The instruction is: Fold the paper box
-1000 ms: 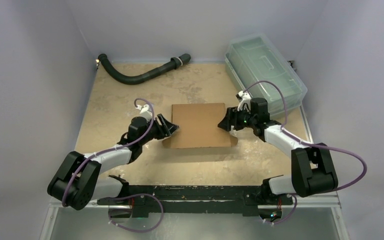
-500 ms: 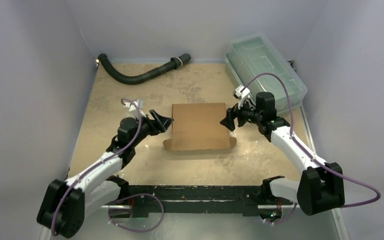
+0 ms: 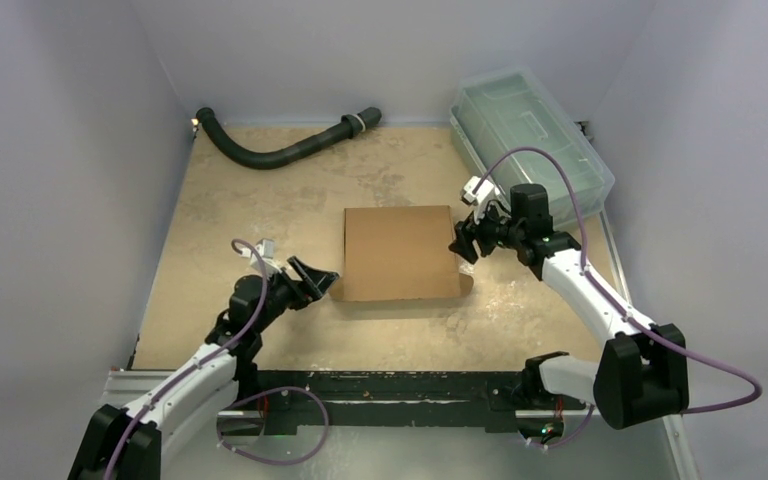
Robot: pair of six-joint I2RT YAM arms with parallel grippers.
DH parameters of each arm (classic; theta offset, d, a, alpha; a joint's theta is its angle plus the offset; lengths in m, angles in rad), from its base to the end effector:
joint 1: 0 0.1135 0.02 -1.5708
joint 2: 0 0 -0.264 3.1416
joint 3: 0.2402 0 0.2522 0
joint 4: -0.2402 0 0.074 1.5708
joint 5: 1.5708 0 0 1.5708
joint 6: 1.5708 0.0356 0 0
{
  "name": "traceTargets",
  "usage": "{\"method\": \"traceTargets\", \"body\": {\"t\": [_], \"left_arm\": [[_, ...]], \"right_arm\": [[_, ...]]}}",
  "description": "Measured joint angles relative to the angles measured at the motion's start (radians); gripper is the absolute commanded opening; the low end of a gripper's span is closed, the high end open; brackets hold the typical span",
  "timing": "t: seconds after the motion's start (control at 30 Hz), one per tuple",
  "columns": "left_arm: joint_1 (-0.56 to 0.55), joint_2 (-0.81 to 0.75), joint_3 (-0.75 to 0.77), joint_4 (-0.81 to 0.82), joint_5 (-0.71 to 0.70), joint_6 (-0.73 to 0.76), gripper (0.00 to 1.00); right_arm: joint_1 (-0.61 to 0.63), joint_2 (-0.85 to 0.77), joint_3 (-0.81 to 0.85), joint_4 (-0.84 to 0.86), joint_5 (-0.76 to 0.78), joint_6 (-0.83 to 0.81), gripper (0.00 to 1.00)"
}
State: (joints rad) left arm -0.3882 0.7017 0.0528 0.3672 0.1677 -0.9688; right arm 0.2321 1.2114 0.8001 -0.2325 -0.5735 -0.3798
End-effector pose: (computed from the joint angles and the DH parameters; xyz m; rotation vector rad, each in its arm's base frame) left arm 0.1408 -0.0640 0.1534 -0.4498 1.9455 -1.0705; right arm 0.2474 0.0783 0.2553 -0.9386 1.9319 0.5465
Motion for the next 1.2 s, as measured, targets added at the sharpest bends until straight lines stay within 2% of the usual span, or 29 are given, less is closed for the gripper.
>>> {"method": "traceTargets", "body": {"t": [0.17,0.27,0.37,0.67,1.2], "left_arm": [[0.0,0.074,0.075,-0.062,-0.033,0.032,0.74],[0.0,0.149,0.153,-0.074,-0.061,0.085,0.74],[0.0,0.22,0.202,-0.039,-0.077,0.134,0.74],[0.002,0.467,0.207,0.182,-0.053,0.181,0.77],[0.002,0.753,0.293,0.334,0.11,0.225,0.76]], "right_arm": [[-0.006,0.002,0.0,0.009,0.121,-0.009,0.26],[-0.009,0.022,0.0,0.017,0.174,-0.004,0.18],[-0.009,0.061,0.0,0.018,0.217,0.001,0.15],[-0.009,0.204,0.031,-0.002,0.269,0.021,0.13],[0.03,0.341,0.105,-0.069,0.138,0.06,0.13]]}}
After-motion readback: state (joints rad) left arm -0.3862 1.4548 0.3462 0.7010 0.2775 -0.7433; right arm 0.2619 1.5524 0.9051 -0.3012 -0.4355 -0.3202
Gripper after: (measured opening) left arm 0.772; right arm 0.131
